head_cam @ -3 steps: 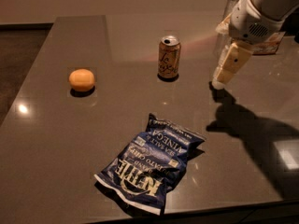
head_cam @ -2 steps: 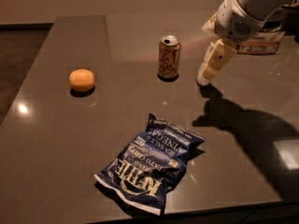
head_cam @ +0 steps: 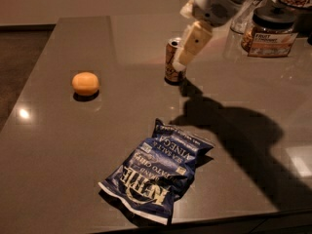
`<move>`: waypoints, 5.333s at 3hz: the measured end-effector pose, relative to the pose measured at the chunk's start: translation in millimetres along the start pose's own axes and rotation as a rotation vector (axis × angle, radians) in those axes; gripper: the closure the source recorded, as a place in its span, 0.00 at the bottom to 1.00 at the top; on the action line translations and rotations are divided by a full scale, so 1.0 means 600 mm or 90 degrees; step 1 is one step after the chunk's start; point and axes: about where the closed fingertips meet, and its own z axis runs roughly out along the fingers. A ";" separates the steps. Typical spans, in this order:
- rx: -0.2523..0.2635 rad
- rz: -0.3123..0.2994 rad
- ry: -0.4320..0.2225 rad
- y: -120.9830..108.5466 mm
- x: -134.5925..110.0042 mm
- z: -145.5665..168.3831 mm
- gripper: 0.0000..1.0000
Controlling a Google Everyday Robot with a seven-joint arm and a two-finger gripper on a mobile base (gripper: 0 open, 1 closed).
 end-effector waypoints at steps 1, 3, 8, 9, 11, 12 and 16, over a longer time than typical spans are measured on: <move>-0.041 -0.044 0.003 0.008 -0.087 0.069 0.00; -0.117 -0.094 0.027 0.063 -0.156 0.185 0.00; -0.197 -0.172 0.068 0.121 -0.250 0.381 0.15; -0.191 -0.174 0.075 0.118 -0.250 0.380 0.39; -0.158 -0.173 0.093 0.114 -0.226 0.332 0.85; -0.142 -0.136 0.119 0.125 -0.169 0.270 1.00; -0.197 -0.031 0.166 0.237 -0.068 0.189 0.81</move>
Offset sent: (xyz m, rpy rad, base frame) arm 0.0117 0.1402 -0.0503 -0.1016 0.1033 0.1970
